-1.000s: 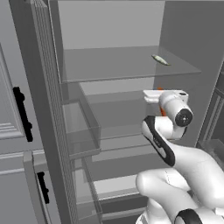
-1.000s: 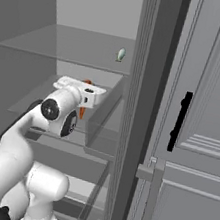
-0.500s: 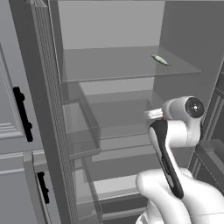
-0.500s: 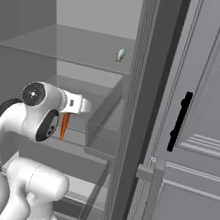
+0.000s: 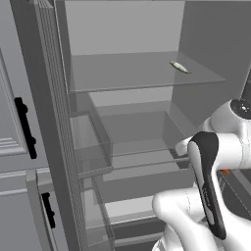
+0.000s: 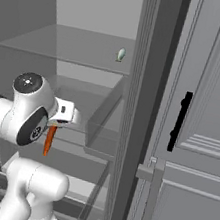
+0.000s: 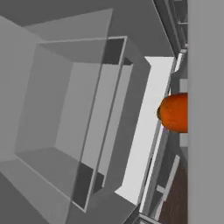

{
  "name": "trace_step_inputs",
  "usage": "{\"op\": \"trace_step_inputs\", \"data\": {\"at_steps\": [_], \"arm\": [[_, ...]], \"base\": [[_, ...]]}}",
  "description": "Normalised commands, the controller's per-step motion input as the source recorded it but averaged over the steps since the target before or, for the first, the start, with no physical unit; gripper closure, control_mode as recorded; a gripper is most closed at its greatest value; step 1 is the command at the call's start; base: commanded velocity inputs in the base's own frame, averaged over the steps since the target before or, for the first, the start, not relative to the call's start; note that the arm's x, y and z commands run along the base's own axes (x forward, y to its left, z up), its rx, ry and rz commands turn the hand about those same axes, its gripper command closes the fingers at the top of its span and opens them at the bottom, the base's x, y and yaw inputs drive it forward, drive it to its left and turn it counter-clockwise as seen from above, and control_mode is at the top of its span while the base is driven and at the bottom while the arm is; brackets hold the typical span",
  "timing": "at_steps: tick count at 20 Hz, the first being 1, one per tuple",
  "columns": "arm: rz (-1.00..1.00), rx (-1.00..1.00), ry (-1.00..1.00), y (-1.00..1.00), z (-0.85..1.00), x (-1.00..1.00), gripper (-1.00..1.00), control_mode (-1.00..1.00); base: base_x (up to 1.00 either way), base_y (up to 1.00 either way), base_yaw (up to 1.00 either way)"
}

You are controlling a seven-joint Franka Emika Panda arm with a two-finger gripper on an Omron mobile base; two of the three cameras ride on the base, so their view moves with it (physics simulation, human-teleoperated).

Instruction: Place one carrot and one fish in each tupperware on the nearby counter, to pack two identical lunches.

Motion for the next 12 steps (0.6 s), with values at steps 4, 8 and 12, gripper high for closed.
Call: {"op": "trace_step_inputs", "data": {"at_steps": [4,8,12], "arm": [[0.07,-0.09,0.22,0.13,0.04,-0.41,1.00,1.00],[0.00,0.00,0.00,0.00,0.00,0.00,1.00,1.00],[0.00,0.00,0.00,0.00,0.00,0.00,1.00,1.00]], "base": [[-0.49,0.14,0.07],[-1.00,0.05,0.14],[-1.00,0.00,0.16]]}}
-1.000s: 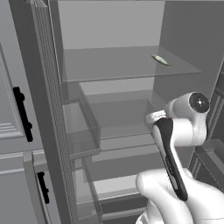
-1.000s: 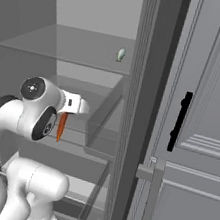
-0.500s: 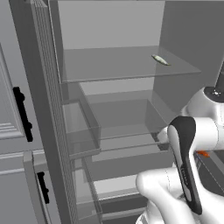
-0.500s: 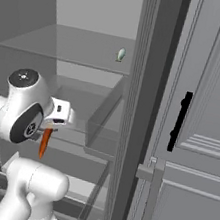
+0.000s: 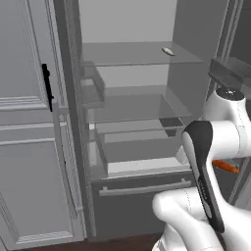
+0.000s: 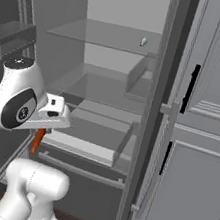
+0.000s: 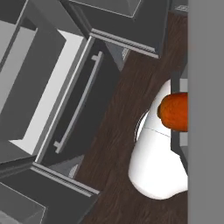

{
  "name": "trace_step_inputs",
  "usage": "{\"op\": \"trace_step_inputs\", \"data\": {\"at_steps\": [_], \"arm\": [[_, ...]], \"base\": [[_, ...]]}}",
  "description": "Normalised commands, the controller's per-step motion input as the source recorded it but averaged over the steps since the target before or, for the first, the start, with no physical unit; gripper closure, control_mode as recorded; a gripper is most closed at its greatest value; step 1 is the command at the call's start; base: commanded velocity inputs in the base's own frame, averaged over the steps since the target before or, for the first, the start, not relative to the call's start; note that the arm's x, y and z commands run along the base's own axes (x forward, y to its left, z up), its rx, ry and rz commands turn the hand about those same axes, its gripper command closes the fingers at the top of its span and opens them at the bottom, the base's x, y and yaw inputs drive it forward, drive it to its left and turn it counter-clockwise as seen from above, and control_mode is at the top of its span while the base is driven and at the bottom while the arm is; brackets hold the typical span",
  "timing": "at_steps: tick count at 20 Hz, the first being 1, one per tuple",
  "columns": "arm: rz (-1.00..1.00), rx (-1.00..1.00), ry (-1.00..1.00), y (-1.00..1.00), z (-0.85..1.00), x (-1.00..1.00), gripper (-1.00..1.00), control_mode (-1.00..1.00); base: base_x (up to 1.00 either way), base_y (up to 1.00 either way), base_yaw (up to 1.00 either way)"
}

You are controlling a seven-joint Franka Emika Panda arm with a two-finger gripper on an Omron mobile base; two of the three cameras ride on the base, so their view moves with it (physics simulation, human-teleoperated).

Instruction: Place one carrot and one fish in each tupperware on the nearby counter, to pack two identical lunches.

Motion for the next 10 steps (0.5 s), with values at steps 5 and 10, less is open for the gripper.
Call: {"op": "trace_step_inputs", "data": {"at_steps": [5,10], "arm": [[0.00,0.00,0.00,0.00,0.00,0.00,1.00,1.00],[0.00,0.00,0.00,0.00,0.00,0.00,1.00,1.00]], "base": [[-1.00,0.40,0.23],[-1.00,0.98,0.37]]}}
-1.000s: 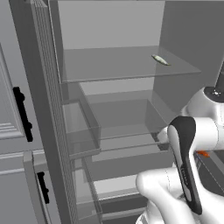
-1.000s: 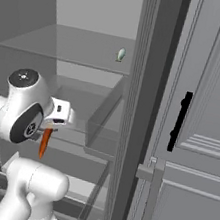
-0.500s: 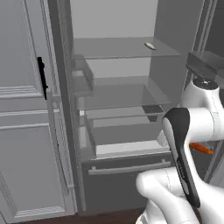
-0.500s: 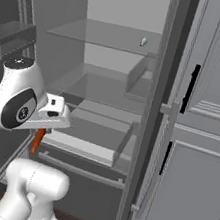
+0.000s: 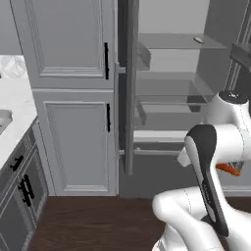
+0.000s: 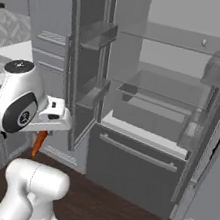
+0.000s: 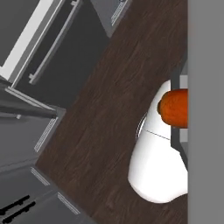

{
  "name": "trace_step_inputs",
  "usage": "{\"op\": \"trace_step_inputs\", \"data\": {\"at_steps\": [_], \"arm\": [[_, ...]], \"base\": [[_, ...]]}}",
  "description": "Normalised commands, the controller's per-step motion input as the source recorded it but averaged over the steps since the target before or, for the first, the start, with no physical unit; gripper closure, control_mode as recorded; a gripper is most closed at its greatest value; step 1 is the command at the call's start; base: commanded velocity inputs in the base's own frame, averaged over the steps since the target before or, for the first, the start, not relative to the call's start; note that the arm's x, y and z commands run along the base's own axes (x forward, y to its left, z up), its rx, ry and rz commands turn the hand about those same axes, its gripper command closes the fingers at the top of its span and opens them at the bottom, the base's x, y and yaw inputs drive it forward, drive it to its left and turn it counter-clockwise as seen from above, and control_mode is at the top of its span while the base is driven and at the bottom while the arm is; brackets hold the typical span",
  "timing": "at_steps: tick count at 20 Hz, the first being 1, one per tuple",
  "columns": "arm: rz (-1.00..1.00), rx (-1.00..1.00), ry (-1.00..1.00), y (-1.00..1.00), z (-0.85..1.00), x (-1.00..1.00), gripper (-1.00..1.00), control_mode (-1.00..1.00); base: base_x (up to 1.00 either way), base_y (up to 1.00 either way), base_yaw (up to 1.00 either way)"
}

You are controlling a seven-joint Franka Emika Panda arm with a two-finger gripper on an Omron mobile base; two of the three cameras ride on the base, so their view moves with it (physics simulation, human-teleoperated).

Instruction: Place one carrot and one fish in each tupperware on the nearby counter, to pack two identical lunches.

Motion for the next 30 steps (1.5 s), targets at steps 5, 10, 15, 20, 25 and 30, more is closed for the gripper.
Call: {"op": "trace_step_inputs", "data": {"at_steps": [5,10,15,20,25,30], "arm": [[0.00,0.00,0.00,0.00,0.00,0.00,1.00,1.00],[0.00,0.00,0.00,0.00,0.00,0.00,1.00,1.00],[0.00,0.00,0.00,0.00,0.00,0.00,1.00,1.00],[0.00,0.00,0.00,0.00,0.00,0.00,1.00,1.00],[0.00,0.00,0.00,0.00,0.00,0.00,1.00,1.00],[0.00,0.00,0.00,0.00,0.00,0.00,1.00,1.00]], "base": [[-0.39,1.00,0.39],[0.77,0.85,0.47],[1.00,0.36,0.52],[1.00,-0.07,0.44],[1.00,-0.25,0.40],[1.00,-0.04,0.61]]}}
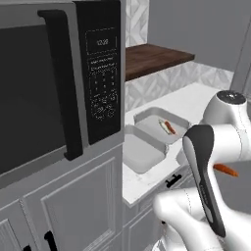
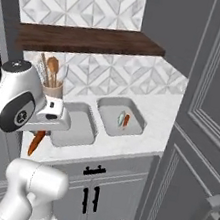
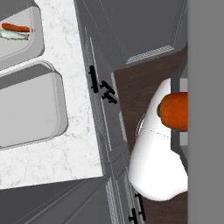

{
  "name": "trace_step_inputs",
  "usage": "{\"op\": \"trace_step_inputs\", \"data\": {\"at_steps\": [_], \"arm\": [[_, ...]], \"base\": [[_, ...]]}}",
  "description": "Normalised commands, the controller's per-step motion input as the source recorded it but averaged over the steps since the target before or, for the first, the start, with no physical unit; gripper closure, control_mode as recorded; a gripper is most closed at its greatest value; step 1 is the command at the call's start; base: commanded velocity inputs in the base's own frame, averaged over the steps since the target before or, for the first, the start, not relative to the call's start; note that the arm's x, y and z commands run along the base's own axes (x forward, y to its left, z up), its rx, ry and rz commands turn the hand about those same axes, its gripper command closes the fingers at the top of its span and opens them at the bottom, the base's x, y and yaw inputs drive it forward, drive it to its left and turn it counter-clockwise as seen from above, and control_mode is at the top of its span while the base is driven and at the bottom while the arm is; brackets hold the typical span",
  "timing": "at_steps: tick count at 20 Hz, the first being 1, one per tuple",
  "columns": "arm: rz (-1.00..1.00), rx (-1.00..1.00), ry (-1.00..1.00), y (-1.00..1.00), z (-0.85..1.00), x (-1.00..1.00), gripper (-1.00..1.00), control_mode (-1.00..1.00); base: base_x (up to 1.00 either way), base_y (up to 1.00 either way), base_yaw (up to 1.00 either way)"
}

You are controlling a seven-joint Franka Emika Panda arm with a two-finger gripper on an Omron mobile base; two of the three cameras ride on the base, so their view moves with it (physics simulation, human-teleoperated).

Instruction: Place one carrot and one fish in each tupperware on the nearby counter, to pack two identical lunches.

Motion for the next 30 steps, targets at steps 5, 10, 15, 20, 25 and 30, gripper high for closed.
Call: {"op": "trace_step_inputs", "data": {"at_steps": [5,10,15,20,25,30], "arm": [[0.00,0.00,0.00,0.00,0.00,0.00,1.00,1.00],[0.13,0.00,0.00,0.00,-0.08,0.60,1.00,-1.00],[0.04,0.00,0.00,0.00,-0.05,1.00,1.00,-1.00],[0.00,0.00,0.00,0.00,-0.39,0.97,1.00,-1.00],[0.00,0.00,0.00,0.00,-0.60,0.95,1.00,-1.00],[0.00,0.00,0.00,0.00,-0.54,0.83,1.00,-1.00]], "base": [[1.00,-0.14,0.68],[0.40,0.00,0.19],[0.00,0.00,0.00],[0.00,0.00,0.00],[0.00,0.00,0.00],[0.00,0.00,0.00]]}}
